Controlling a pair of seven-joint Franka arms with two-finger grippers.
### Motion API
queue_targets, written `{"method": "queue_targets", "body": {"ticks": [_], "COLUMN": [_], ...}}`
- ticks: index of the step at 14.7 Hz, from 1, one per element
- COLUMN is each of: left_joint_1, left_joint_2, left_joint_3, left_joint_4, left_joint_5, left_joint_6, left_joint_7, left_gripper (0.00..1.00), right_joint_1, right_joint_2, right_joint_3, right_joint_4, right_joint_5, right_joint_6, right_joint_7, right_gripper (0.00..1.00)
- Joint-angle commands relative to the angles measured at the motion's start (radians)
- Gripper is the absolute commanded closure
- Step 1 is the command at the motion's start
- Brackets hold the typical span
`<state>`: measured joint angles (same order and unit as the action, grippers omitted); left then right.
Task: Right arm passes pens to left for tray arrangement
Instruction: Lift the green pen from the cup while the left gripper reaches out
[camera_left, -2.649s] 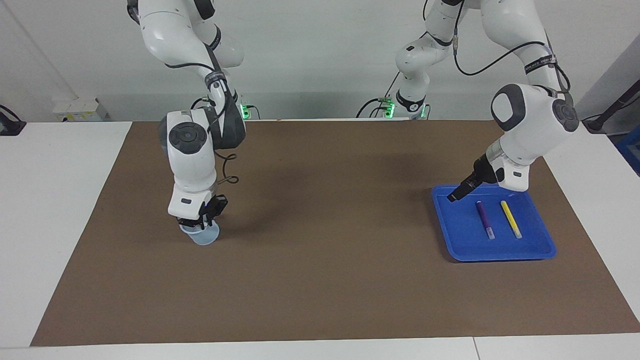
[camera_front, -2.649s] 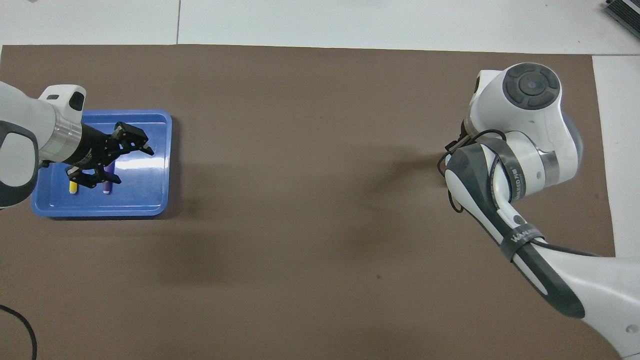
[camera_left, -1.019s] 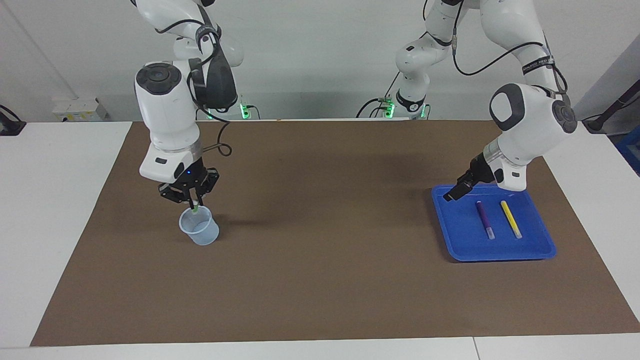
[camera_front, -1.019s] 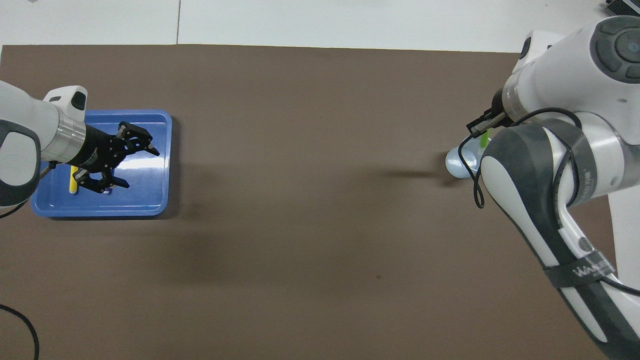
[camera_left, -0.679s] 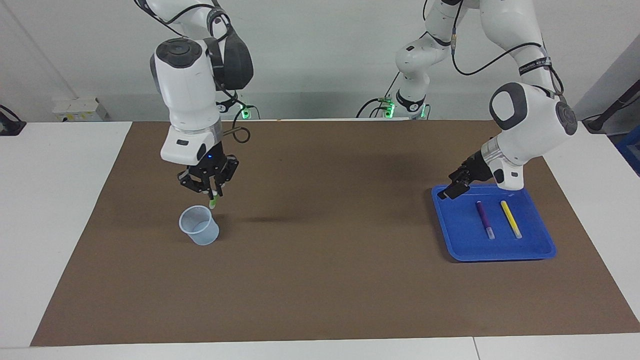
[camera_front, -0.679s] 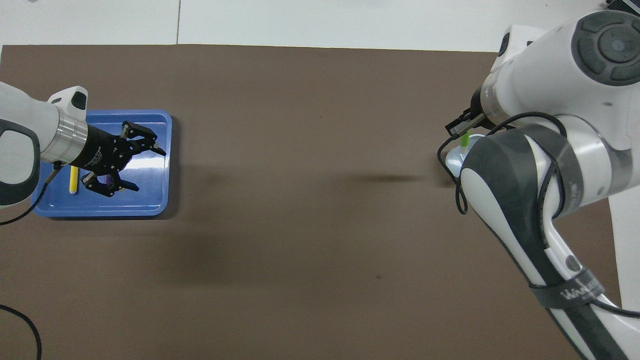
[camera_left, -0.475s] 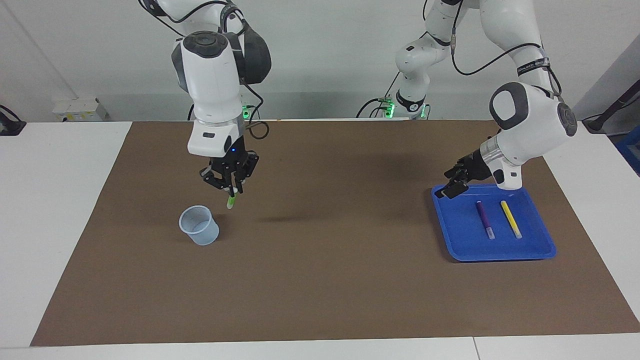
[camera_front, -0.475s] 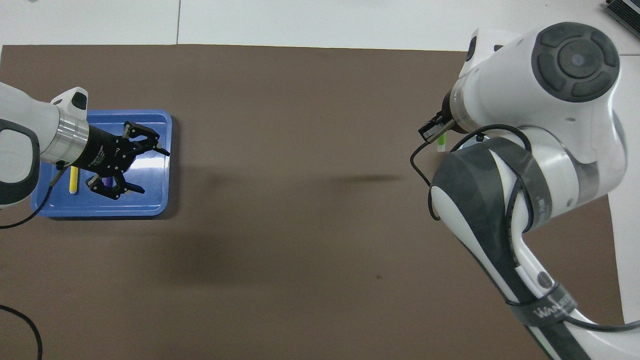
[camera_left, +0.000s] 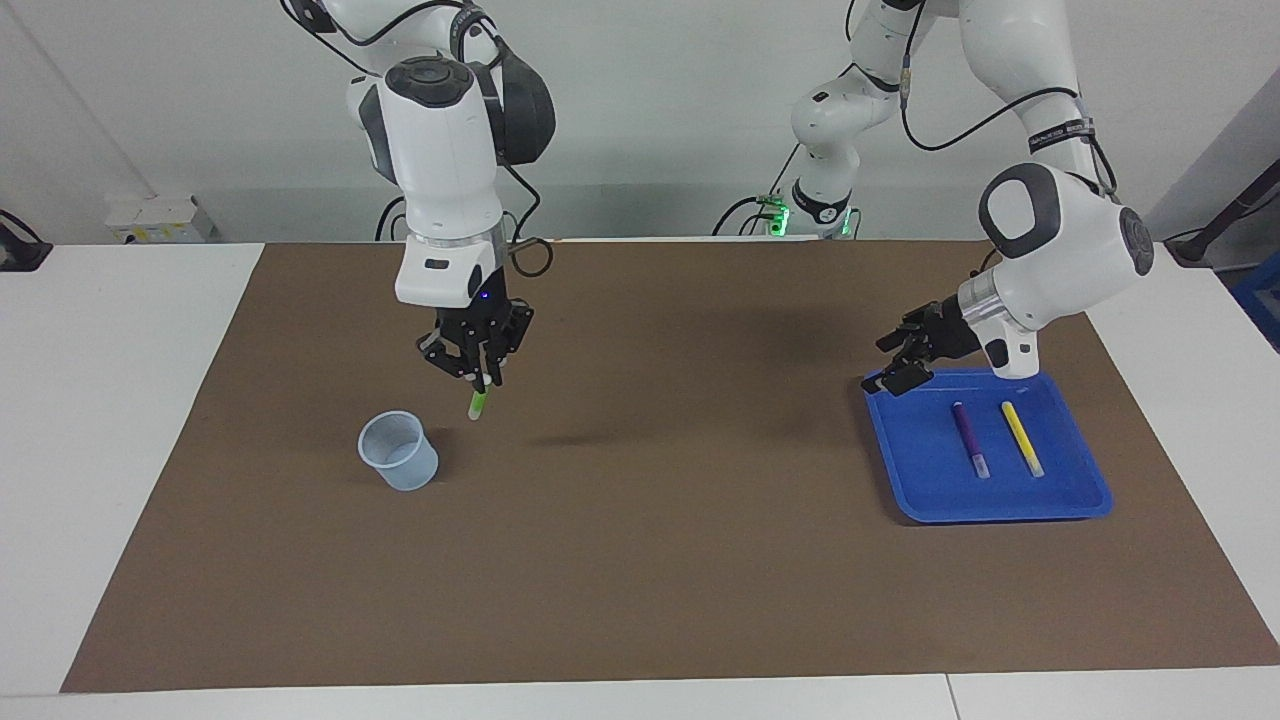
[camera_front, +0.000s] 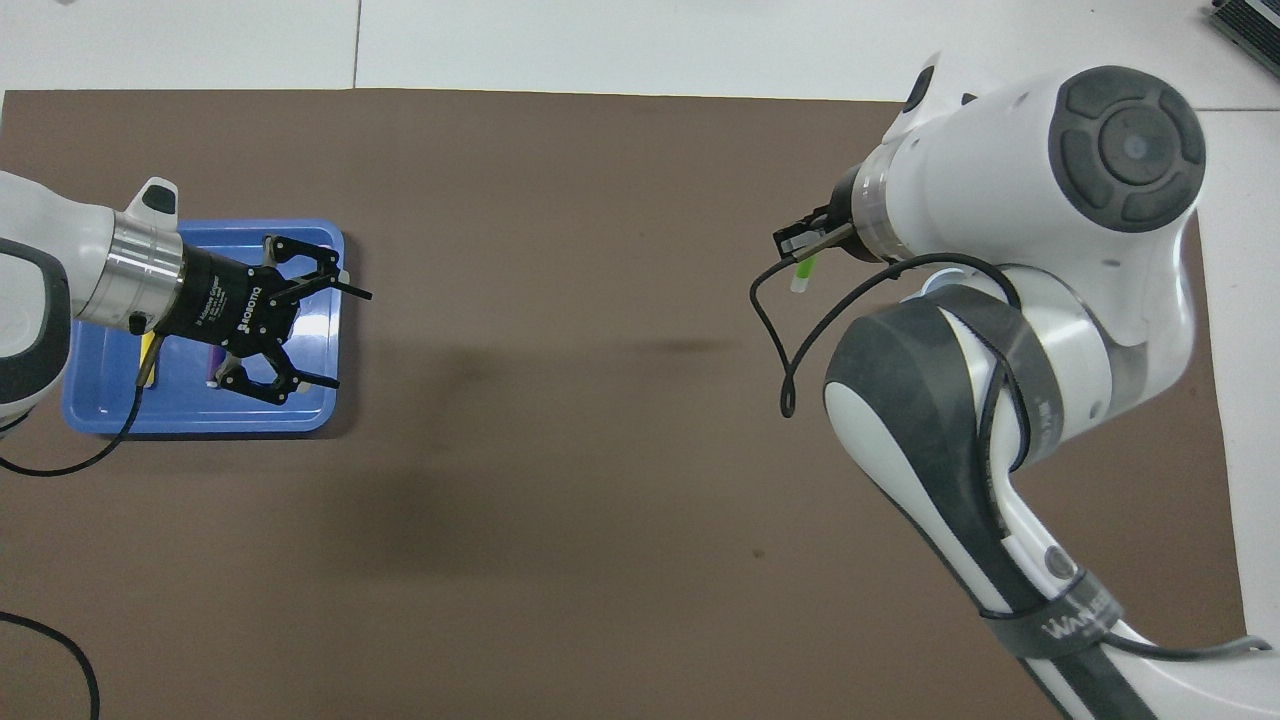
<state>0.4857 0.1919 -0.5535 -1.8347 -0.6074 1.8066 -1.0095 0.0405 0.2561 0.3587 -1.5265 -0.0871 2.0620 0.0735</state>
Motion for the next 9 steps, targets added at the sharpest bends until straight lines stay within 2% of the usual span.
{"method": "queue_targets", "body": {"ticks": [1, 3, 6, 9], "left_joint_1": [-0.004, -0.015, -0.035, -0.053], "left_joint_2": [-0.034, -0.037, -0.038, -0.039], "left_joint_3": [0.004, 0.000, -0.002, -0.003], "left_joint_4": [-0.028, -0.029, -0.035, -0.038], "left_joint_5": [-0.101, -0.156, -0.244, -0.273], "left_joint_6": [-0.013, -0.009, 0.026, 0.078], "left_joint_7": [-0.079, -0.116, -0.228, -0.287], "left_gripper": [0.01, 0.01, 0.02, 0.02], "right_joint_1": [0.053, 0.081, 0.124, 0.157], "right_joint_2": [0.014, 0.026, 0.054, 0.064], "right_joint_3": [0.006, 0.006, 0.005, 0.006], "right_joint_4": [-0.023, -0.032, -0.040, -0.038], "right_joint_5": [0.023, 0.024, 0.046, 0.052], "right_joint_6": [0.102, 0.176, 0.333, 0.378], "right_joint_7": [0.292, 0.449, 0.791, 0.967], "right_gripper": [1.00, 1.00, 1.00, 1.00]}}
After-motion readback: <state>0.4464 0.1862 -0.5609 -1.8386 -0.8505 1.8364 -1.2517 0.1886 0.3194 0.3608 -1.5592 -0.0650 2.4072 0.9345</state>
